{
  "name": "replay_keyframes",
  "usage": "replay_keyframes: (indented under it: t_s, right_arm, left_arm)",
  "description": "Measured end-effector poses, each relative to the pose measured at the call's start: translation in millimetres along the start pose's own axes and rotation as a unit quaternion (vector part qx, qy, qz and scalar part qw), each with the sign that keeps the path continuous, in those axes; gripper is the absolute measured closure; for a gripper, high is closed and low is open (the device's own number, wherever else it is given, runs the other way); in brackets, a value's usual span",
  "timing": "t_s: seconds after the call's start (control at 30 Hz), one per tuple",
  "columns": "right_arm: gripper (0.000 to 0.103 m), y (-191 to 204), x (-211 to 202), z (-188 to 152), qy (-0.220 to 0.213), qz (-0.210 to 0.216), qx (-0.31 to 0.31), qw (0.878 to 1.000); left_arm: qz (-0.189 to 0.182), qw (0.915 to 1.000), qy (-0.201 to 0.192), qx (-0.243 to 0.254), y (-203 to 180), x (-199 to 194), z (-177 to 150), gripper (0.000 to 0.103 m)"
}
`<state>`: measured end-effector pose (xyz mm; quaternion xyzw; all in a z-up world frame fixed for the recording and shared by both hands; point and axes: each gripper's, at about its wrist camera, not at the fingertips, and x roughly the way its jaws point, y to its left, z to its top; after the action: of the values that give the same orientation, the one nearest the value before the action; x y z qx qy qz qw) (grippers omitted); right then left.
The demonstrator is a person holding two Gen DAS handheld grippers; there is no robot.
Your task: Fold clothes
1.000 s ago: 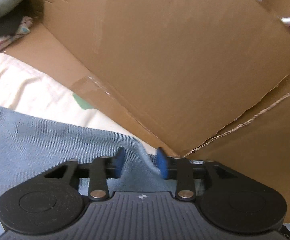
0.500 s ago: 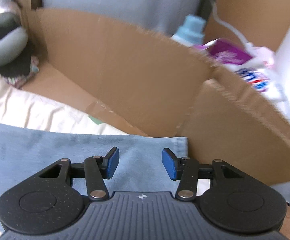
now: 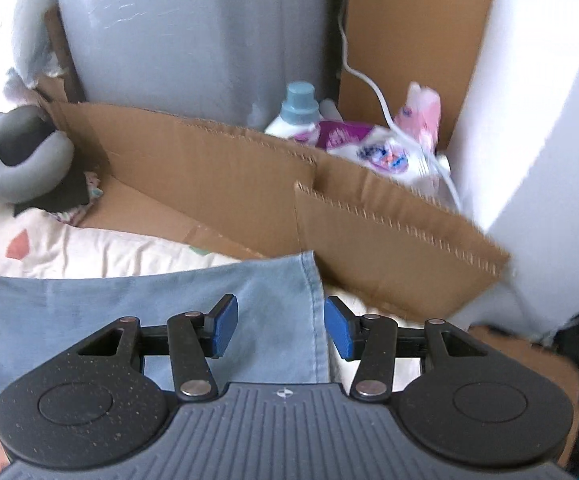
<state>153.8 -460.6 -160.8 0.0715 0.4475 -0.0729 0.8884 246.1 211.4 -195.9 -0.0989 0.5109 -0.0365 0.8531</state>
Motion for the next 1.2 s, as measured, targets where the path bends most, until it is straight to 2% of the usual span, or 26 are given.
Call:
replay_keyframes:
  t_s: [0.1,0.2,0.37,0.43,0.57,0.77,0.9,1.0,1.2]
  right_arm:
    - [0.048,-12.0,-1.9,-14.4,0.003,0.032,0.020,0.999]
    - [0.048,-21.2,4.5,-29.0,0.001,0.039,0.036,0.999]
    - [0.048,-43.4,18.2,-53.9,-0.016,0.068,0.109,0.992]
    - [0.048,-50.2,26.9,-64.7,-0.015,0.079,0.135,0.988]
    - [0.048,-59.5,45.4,-82.2,-0.015,0.094,0.181,0.979]
    - [0.048,-66.4,75.1,-102.4,-0.015,0.103,0.232,0.967]
    - [0.048,-71.1,94.9,-115.9,-0.015,0.109,0.267,0.957]
    - [0.048,-74.5,109.8,-125.9,-0.015,0.113,0.292,0.950]
    - [0.048,-85.4,133.5,-142.6,-0.018,0.119,0.335,0.934]
  left_arm:
    - [-0.002,0.9996,-0.005,0.027,-28.7,-14.2,2.5,0.034]
    - [-0.013,0.9987,-0.005,0.048,-58.8,-29.0,4.5,0.034]
    - [-0.019,0.9968,0.009,0.077,-104.4,-41.4,3.0,0.032]
    - [-0.022,0.9954,0.007,0.093,-121.4,-39.1,0.3,0.028]
    - [-0.051,0.9921,0.004,0.115,-150.4,-17.0,-4.2,0.028]
    - [-0.078,0.9823,0.019,0.169,-199.2,23.8,-16.4,0.030]
    - [-0.092,0.9714,0.030,0.217,-221.0,46.6,-51.4,0.030]
    - [-0.110,0.9599,0.045,0.254,-230.8,59.6,-78.5,0.030]
    - [-0.116,0.9492,0.065,0.285,-231.8,81.7,-119.7,0.030]
